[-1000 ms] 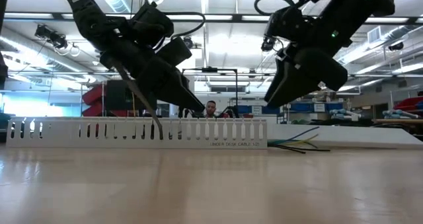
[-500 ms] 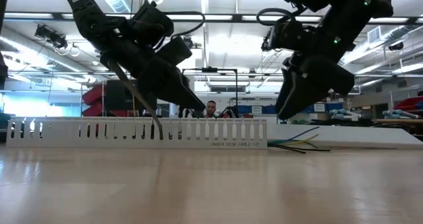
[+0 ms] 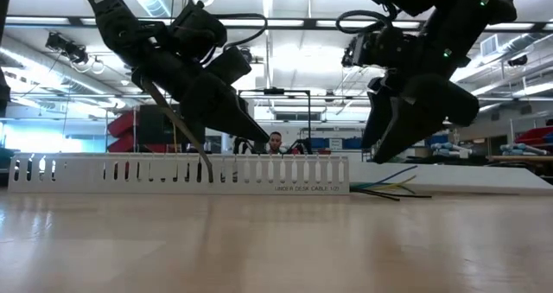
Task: Ziptie cables
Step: Close the lid on the cable duct
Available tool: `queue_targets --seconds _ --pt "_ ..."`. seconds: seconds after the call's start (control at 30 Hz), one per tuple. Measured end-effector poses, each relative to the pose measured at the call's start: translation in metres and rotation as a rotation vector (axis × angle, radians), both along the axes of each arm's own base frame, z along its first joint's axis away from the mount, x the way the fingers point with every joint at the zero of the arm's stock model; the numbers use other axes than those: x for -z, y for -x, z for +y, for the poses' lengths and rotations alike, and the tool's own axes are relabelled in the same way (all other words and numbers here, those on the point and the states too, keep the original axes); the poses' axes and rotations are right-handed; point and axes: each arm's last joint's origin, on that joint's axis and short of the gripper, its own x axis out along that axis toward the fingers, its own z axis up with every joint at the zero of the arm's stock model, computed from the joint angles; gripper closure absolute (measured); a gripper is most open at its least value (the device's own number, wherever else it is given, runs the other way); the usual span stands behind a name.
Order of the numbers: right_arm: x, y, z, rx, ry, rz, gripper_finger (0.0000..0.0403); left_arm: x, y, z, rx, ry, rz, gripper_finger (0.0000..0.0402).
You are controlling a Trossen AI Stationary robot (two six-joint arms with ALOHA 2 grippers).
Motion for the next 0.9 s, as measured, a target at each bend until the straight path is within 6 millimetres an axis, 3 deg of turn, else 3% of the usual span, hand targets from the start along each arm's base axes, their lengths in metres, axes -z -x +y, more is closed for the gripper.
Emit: queue_targets --seconds 0.33,0.9 --pt "0.008 0.016 -0.005 0.034 0.059 0.174 0.0096 0.002 0.001 0.0 0.0 0.002 0.02 0.0224" --pt "0.013 0.024 -0.001 0.067 0.027 0.214 0.0096 0.002 0.001 0.0 0.004 -0.002 0.021 0.0224"
